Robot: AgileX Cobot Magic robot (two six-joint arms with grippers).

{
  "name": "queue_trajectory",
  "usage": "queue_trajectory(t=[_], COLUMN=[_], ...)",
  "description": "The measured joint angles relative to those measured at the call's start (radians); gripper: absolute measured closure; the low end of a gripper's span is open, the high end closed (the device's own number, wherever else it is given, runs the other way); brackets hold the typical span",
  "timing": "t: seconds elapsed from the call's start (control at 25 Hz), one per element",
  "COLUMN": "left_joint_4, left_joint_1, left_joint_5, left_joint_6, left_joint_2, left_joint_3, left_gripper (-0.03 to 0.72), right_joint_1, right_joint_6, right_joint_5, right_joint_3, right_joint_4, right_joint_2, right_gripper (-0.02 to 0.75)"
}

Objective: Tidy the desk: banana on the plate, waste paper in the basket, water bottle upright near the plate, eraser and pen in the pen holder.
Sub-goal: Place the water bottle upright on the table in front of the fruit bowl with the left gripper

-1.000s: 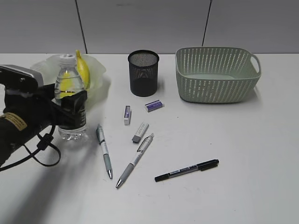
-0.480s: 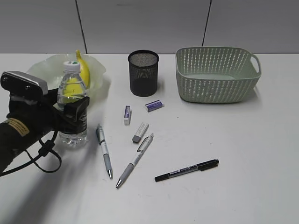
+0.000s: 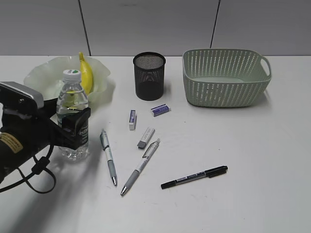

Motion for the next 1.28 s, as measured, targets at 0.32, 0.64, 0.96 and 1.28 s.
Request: queue_trajectory(t=[0.32,0.64,0.96,1.28], left_joint_4=[0.004,0.005,0.008,0.006], left_joint_1=[0.0,0.0,0.0,0.0], left_joint_5=[-0.023,-0.03,-0.03,0.008], left_joint_6=[0.0,-0.029,-0.039,-0.042], left_joint_2=[-0.003,-0.003,-0.006,-0.08], left_joint_3=[0.032,0.042,0.054,0.123], left_gripper=[0.182,0.148,0.141,0.139], right_joint_1=[0.0,0.0,0.0,0.0], right_joint_6=[0.0,0.0,0.0,0.0], right_joint_5=[0.0,0.0,0.0,0.0], right_joint_3=[0.0,0.0,0.0,0.0], right_joint_4=[0.0,0.0,0.0,-0.001], right_joint_2=[0.0,0.0,0.0,0.0], right_gripper=[0.274,0.274,0.274,0.274])
